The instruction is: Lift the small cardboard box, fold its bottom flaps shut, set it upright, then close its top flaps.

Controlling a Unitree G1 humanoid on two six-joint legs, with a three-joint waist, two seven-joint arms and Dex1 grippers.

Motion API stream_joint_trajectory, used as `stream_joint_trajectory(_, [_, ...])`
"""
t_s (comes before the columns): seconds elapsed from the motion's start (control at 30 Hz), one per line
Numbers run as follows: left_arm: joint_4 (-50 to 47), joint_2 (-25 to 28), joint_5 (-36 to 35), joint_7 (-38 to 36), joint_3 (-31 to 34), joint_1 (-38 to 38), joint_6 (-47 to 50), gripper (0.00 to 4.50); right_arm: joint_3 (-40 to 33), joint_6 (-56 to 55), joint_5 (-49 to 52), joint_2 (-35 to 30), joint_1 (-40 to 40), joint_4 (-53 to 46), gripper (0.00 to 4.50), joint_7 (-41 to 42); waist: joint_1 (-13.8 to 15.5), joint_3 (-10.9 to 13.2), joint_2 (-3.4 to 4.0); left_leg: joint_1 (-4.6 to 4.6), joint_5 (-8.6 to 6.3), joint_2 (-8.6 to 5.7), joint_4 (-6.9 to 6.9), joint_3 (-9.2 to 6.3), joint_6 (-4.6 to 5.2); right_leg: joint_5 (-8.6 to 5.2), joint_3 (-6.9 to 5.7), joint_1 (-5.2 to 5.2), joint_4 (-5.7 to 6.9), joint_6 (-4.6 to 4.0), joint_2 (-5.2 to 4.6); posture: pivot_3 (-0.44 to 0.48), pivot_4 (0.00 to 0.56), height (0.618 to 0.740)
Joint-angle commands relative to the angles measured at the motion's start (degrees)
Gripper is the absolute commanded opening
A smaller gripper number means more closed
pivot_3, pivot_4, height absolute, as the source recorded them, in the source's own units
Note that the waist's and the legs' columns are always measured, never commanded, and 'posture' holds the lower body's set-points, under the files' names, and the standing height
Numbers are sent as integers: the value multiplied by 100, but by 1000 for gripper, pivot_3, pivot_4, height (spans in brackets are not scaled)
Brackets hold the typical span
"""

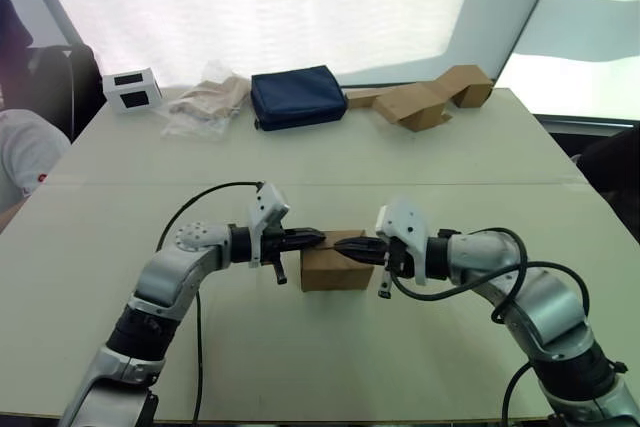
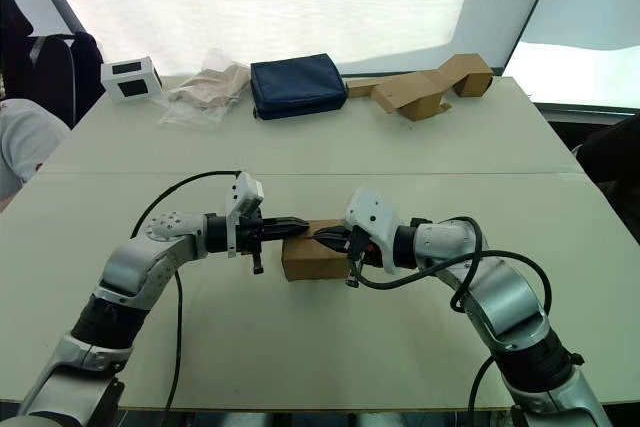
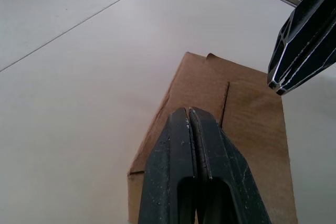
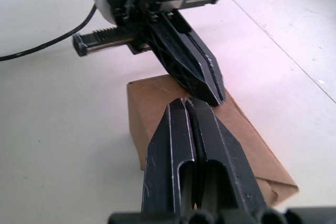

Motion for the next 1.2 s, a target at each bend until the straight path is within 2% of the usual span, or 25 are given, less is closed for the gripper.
stream_joint_trajectory(0.03, [-753, 213, -428, 92, 368, 45, 384, 33, -127, -277, -85, 62, -141, 208, 0, -165, 1, 0, 0, 0, 0, 0, 0, 0, 0, 0, 1, 0, 0, 0, 0, 0, 150, 740])
stream_joint_trajectory(0.17, [-849, 330, -338, 107, 189, 167, 392, 33, 97, -500, -183, 48, -151, 387, 0, -109, 6, 0, 1, 1, 0, 0, -2, 0, 0, 0, 3, 0, 0, 0, -1, 0, 150, 740])
stream_joint_trajectory(0.53, [-526, 109, 246, 268, -462, 190, 35, 33, 678, -588, -694, -77, -179, 748, 0, -134, 1, 0, 1, 0, 0, -2, -1, 1, 0, 0, 2, 0, -1, 0, -1, 0, 150, 740])
stream_joint_trajectory(0.87, [-505, 123, 405, 217, -497, 279, -113, 33, 678, -618, -787, -54, -122, 821, 0, -153, 5, 0, 1, 2, 0, -1, -1, 1, -1, 0, 2, 0, 0, 0, 1, 0, 150, 740])
stream_joint_trajectory(0.97, [-727, -153, 213, 661, -41, 380, -164, 33, 168, -827, -467, 226, -78, 867, 0, -295, 5, 0, 1, 2, 0, -1, -1, 1, -1, 0, 2, 0, 0, 0, 1, 0, 150, 740])
stream_joint_trajectory(1.07, [-1057, -412, 104, 1381, 575, 514, -111, 33, -719, -1008, 222, 688, 96, 798, 0, -465, 10, 0, 0, 0, 0, 0, -1, 0, -1, 0, 5, 0, 0, 0, -2, 0, 150, 740])
stream_joint_trajectory(1.13, [-1218, -265, -219, 1368, 944, 664, 188, 33, -1210, -1022, 588, 840, 270, 683, 0, -553, 12, 0, 0, -1, 0, 1, -1, -1, 0, 0, 5, 0, 0, 0, -10, 0, 150, 740])
stream_joint_trajectory(1.2, [-1290, 104, -571, 1136, 1189, 874, 626, 33, -1706, -865, 1050, 995, 408, 532, 0, -744, 1, 0, 1, -1, 0, 2, -3, -1, 0, 0, 5, 0, 0, 0, -14, 0, 150, 740])
